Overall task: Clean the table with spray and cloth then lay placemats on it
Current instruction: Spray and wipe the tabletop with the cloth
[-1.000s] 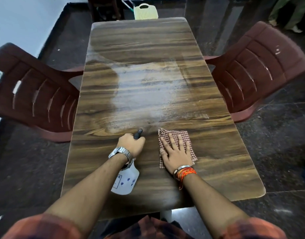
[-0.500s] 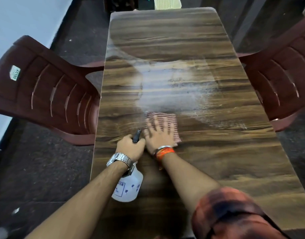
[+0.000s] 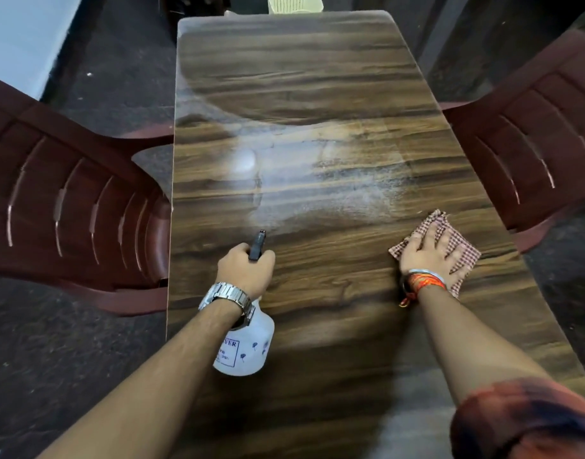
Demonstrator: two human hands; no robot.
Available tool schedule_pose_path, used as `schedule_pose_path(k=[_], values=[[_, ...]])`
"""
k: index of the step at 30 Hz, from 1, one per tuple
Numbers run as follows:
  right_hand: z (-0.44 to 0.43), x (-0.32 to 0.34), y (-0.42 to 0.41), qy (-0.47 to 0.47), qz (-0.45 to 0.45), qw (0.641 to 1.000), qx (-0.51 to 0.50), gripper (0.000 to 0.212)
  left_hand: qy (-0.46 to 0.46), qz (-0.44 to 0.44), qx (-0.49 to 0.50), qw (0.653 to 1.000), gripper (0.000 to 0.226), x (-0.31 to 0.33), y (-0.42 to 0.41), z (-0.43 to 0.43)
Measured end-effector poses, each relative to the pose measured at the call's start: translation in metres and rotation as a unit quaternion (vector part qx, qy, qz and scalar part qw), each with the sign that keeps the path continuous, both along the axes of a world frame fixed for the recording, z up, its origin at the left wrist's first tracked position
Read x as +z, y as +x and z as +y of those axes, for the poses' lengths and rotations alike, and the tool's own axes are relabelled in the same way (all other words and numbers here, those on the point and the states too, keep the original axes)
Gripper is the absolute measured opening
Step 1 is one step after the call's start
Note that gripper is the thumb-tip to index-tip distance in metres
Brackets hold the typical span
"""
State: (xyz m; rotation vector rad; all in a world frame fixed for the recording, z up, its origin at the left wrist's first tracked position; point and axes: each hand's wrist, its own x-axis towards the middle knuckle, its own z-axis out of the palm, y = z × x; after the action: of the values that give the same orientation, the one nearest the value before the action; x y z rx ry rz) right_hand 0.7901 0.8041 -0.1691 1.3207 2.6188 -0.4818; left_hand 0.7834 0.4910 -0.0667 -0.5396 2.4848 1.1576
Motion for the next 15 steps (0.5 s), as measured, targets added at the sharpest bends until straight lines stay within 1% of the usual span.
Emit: schedule_pose_path(k=[2, 3, 4, 5, 6, 7, 9, 10, 11, 12, 13, 14, 15], values=[[-0.009, 0.000, -0.006, 0.027, 0.012, 1.000, 0.003, 0.055, 0.001, -0.001, 0.001, 1.000, 0.020, -0.002, -0.006, 0.008], [-0.018, -0.001, -0.013, 0.044, 0.018, 0.998, 0.043, 0.055, 0.002, 0.001, 0.005, 1.000, 0.020, -0.002, -0.008, 0.012], [-0.027, -0.002, -0.022, 0.057, 0.019, 0.992, 0.109, 0.054, 0.001, 0.001, 0.007, 1.000, 0.020, -0.004, -0.012, 0.016], [-0.037, -0.002, -0.029, 0.064, 0.018, 0.978, 0.199, 0.053, -0.002, 0.000, 0.005, 1.000, 0.020, -0.004, -0.015, 0.020], [-0.047, -0.003, -0.036, 0.069, 0.019, 0.949, 0.306, 0.053, -0.005, -0.001, 0.003, 1.000, 0.020, -0.005, -0.020, 0.026], [-0.056, -0.006, -0.039, 0.072, 0.022, 0.906, 0.417, 0.053, -0.004, -0.003, 0.003, 1.000, 0.020, -0.005, -0.025, 0.030], [-0.055, -0.007, -0.048, 0.062, 0.035, 0.803, 0.592, 0.053, 0.005, -0.004, 0.005, 1.000, 0.019, -0.005, -0.036, 0.039], [-0.044, -0.005, -0.055, 0.059, 0.041, 0.756, 0.651, 0.052, 0.007, -0.001, 0.006, 1.000, 0.019, -0.005, -0.040, 0.042], [-0.027, -0.006, -0.064, 0.071, 0.046, 0.721, 0.688, 0.052, 0.005, 0.004, 0.007, 1.000, 0.019, -0.004, -0.045, 0.045], [-0.009, -0.008, -0.073, 0.089, 0.050, 0.712, 0.694, 0.052, 0.002, 0.011, 0.007, 1.000, 0.020, -0.003, -0.050, 0.048], [0.009, -0.012, -0.086, 0.106, 0.055, 0.742, 0.659, 0.054, 0.000, 0.019, 0.008, 1.000, 0.020, -0.003, -0.054, 0.050], [0.024, -0.014, -0.100, 0.108, 0.055, 0.810, 0.573, 0.055, -0.003, 0.027, 0.009, 1.000, 0.021, -0.002, -0.059, 0.052], [0.033, -0.012, -0.112, 0.091, 0.054, 0.892, 0.440, 0.056, -0.008, 0.031, 0.008, 0.999, 0.023, -0.002, -0.062, 0.053]])
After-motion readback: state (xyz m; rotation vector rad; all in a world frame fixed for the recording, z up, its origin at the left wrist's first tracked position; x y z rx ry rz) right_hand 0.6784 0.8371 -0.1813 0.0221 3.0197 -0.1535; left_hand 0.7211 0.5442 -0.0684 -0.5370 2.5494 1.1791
